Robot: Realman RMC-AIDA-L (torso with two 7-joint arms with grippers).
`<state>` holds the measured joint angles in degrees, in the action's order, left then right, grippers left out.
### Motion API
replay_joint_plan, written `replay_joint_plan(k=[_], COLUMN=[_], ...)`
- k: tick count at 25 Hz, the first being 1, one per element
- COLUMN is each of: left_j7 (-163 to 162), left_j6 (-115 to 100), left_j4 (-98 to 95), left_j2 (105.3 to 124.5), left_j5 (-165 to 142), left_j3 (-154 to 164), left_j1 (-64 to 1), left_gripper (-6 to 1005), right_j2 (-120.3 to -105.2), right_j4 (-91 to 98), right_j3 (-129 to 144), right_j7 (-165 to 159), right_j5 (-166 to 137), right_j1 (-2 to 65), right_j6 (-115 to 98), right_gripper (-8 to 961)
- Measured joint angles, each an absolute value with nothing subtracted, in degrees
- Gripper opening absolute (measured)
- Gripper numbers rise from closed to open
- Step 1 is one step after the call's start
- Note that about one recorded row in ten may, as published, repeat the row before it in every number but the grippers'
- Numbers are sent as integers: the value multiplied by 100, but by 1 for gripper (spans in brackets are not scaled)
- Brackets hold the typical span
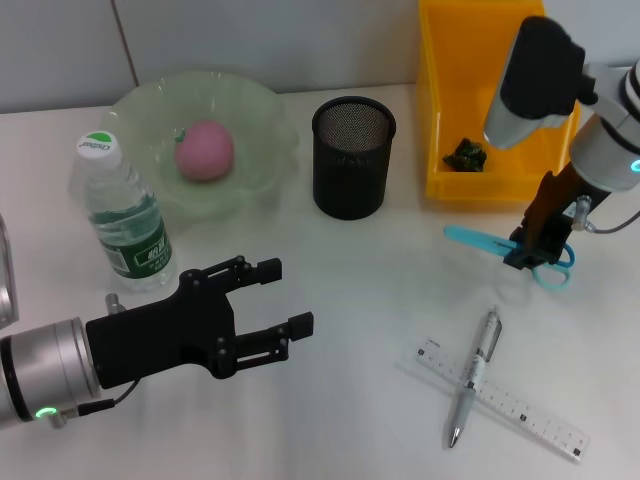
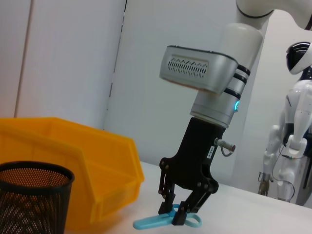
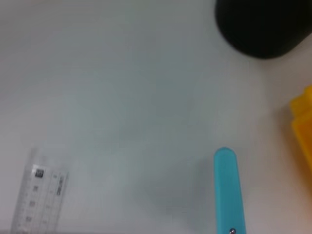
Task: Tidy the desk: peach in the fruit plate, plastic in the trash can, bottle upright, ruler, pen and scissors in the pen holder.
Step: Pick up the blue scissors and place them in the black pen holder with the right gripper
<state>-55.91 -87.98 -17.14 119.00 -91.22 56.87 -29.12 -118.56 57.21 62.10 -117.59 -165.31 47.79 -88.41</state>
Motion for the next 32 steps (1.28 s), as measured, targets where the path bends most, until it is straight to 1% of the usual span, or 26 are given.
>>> replay_joint_plan(k=[5, 17, 24, 27, 32], left_j7=[-5586, -5581, -5581, -5598, -5602], left_j6=[-8861, -8950, -8950, -8953, -8971], left_j4=[-1714, -1752, -1774, -1776, -1775], left_j2=[11891, 11883, 11878, 11876, 11874], left_j5=[-9033, -9008, -9008, -9008, -9005], left_j3=[5688, 5686, 5683, 5678, 5678], left_j1=[-2903, -2935, -2948, -2976, -2987], left_gripper=[782, 781, 782, 782, 782], right_j2=[-11878, -11827, -11822, -11827, -11884], right_j4=[6205, 7067, 7403, 7405, 7354], right_j3=[6061, 5660, 5603, 5540, 5416], right_j7=[-11739, -11717, -11478, -11406, -11129], right_j5=[-16199, -14718, -13428, -13192, -12461], right_j1=[4624, 4008, 3579, 3540, 3431], right_j6=[-9071, -9350, -8847, -8718, -8259], right_gripper=[242, 244, 244, 243, 243])
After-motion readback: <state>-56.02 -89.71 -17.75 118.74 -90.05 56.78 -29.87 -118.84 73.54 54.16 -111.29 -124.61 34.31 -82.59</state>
